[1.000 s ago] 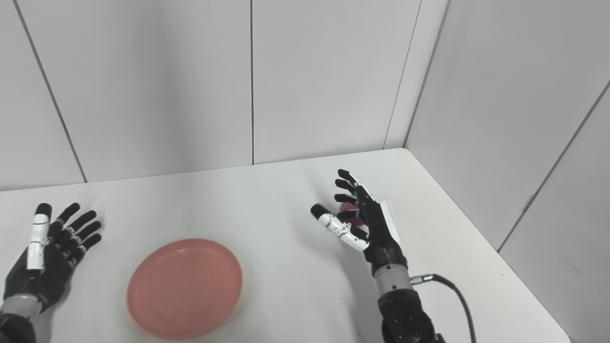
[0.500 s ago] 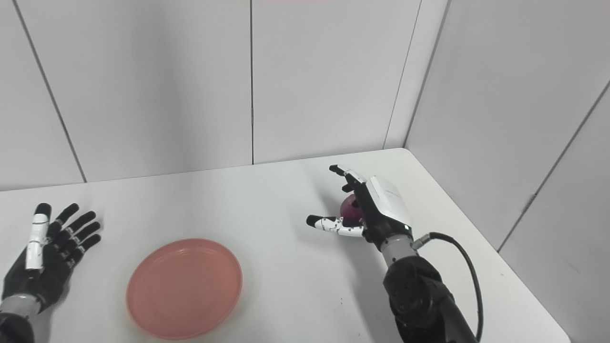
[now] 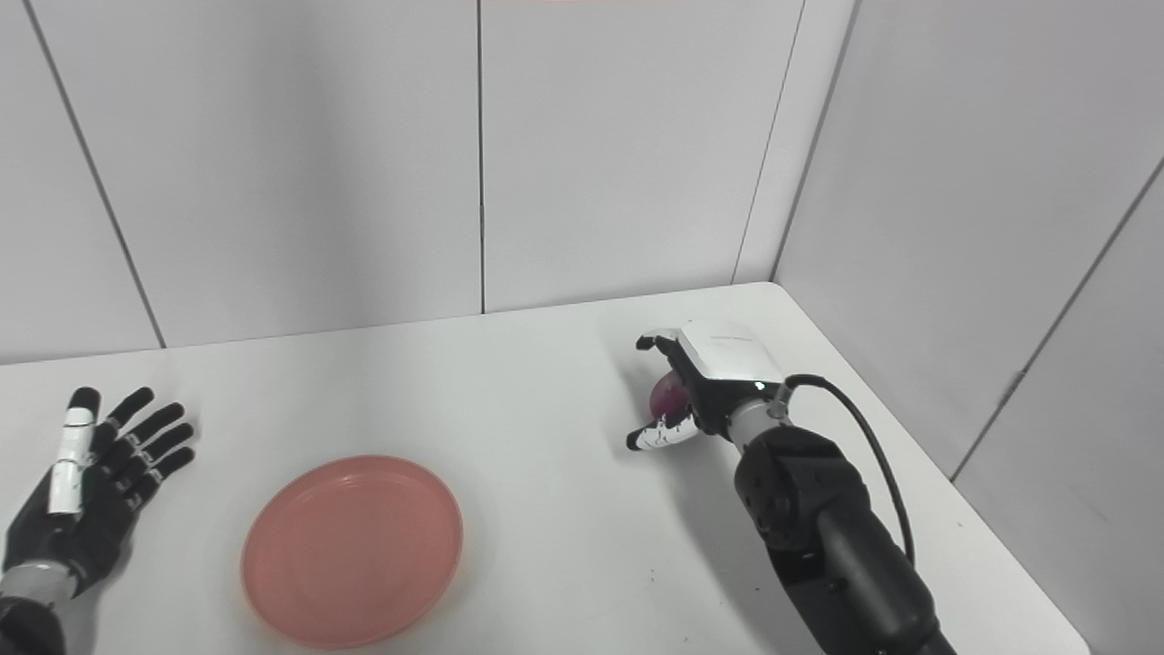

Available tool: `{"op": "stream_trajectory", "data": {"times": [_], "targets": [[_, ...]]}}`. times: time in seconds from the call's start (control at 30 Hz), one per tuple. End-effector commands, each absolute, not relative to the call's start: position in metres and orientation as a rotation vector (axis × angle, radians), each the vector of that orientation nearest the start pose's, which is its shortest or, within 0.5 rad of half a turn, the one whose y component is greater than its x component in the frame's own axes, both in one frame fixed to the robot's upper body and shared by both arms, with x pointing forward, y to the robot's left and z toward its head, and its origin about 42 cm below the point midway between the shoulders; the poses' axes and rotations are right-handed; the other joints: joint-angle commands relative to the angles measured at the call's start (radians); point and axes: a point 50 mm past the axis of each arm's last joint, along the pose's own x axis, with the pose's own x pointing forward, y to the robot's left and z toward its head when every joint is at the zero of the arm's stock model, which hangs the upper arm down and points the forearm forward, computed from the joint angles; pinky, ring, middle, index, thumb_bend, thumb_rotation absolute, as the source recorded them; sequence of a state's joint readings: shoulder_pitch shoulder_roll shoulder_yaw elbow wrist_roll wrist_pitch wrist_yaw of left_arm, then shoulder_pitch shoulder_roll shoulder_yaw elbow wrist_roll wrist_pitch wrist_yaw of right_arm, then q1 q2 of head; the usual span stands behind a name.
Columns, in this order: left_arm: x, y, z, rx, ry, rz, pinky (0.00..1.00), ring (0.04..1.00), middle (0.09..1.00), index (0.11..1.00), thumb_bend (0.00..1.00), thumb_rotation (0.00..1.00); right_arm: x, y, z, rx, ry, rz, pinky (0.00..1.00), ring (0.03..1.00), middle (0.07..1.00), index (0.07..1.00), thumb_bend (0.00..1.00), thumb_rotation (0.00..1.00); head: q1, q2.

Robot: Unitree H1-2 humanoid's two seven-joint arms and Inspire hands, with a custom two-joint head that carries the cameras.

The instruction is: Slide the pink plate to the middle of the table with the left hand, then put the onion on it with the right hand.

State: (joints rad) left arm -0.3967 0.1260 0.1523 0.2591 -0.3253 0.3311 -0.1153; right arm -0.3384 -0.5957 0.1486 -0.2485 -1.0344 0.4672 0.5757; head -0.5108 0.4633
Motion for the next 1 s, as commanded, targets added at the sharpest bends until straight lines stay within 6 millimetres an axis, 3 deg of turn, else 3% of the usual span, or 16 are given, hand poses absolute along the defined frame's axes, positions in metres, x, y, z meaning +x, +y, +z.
{"op": "stream_trajectory", "data": {"times": [0.0, 0.17, 0.27, 0.5, 0.8, 0.97], "targets": [[0.407, 0.257, 0.134, -0.254, 0.215, -0.074, 0.83, 0.824, 0.816, 0.869, 0.64, 0.88, 0.370, -0.339, 0.293, -1.587, 0.131, -0.047, 0.54, 0.802, 0.870, 0.829, 1.00, 0.33, 0.001, 0.001], [0.407, 0.257, 0.133, -0.260, 0.216, -0.078, 0.83, 0.828, 0.820, 0.873, 0.65, 0.88, 0.376, -0.342, 0.299, -1.645, 0.136, -0.045, 0.55, 0.809, 0.867, 0.820, 1.00, 0.35, 0.003, 0.000], [0.407, 0.257, 0.132, -0.261, 0.220, -0.073, 0.82, 0.821, 0.812, 0.865, 0.64, 0.88, 0.378, -0.342, 0.301, -1.661, 0.150, -0.044, 0.64, 0.829, 0.869, 0.823, 1.00, 0.36, 0.003, 0.000], [0.407, 0.256, 0.132, -0.271, 0.224, -0.071, 0.81, 0.810, 0.798, 0.853, 0.64, 0.88, 0.382, -0.342, 0.297, -1.689, 0.184, -0.026, 0.70, 0.847, 0.877, 0.832, 1.00, 0.36, 0.011, 0.000], [0.405, 0.255, 0.132, -0.272, 0.227, -0.067, 0.81, 0.810, 0.794, 0.847, 0.64, 0.88, 0.392, -0.347, 0.289, -1.685, 0.230, -0.004, 0.56, 0.826, 0.870, 0.834, 1.00, 0.35, 0.014, 0.005], [0.405, 0.255, 0.131, -0.276, 0.227, -0.075, 0.81, 0.815, 0.800, 0.851, 0.65, 0.87, 0.397, -0.349, 0.283, -1.692, 0.250, 0.008, 0.54, 0.811, 0.860, 0.831, 1.00, 0.35, 0.016, 0.007]]}}
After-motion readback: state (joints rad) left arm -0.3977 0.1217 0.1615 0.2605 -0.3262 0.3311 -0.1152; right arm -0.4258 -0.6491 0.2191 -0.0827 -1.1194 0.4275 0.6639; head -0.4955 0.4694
